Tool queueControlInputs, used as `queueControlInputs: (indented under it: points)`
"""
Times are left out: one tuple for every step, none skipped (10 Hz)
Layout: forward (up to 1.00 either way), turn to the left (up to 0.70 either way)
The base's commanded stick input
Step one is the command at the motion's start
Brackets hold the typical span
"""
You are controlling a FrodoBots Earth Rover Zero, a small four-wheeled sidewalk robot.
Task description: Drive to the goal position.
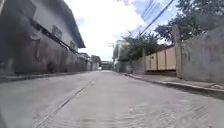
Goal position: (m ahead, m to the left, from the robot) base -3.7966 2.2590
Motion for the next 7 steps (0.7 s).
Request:
queueControlInputs:
  points:
    - [0.70, 0.00]
    - [0.70, 0.00]
    - [0.70, 0.00]
    - [0.70, 0.00]
    - [0.70, 0.00]
    - [0.70, 0.00]
    - [0.70, -0.35]
